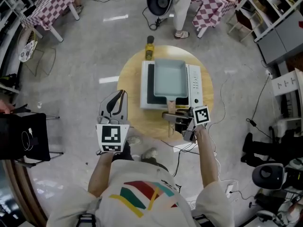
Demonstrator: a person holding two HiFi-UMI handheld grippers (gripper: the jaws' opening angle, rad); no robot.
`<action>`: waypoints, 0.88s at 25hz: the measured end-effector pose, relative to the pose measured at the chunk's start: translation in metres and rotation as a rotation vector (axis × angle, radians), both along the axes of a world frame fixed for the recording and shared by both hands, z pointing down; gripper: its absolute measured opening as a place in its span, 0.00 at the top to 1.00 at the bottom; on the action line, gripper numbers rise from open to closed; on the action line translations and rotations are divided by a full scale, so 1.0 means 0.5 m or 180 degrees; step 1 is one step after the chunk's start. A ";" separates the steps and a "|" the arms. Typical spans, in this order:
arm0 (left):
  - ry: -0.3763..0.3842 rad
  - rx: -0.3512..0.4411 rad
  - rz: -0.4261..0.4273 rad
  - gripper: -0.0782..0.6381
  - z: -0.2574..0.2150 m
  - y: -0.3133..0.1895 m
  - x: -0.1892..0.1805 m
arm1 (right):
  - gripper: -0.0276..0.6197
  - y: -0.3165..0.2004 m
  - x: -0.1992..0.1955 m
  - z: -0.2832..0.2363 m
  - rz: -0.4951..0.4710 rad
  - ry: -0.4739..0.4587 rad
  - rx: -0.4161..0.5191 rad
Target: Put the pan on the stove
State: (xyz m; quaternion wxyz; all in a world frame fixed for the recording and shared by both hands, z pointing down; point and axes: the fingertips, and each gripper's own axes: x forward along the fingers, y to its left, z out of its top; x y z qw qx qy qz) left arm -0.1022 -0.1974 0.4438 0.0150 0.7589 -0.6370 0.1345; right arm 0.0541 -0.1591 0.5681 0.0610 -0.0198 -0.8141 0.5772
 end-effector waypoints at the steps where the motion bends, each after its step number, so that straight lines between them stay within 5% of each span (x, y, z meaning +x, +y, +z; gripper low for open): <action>1: 0.0005 0.0002 -0.0005 0.87 0.000 0.000 -0.002 | 0.77 0.000 0.000 0.002 -0.0005 0.0002 0.0004; 22: 0.0044 -0.0011 0.0088 0.87 0.008 0.006 0.005 | 0.78 -0.003 0.005 0.036 0.0098 -0.0085 -0.0151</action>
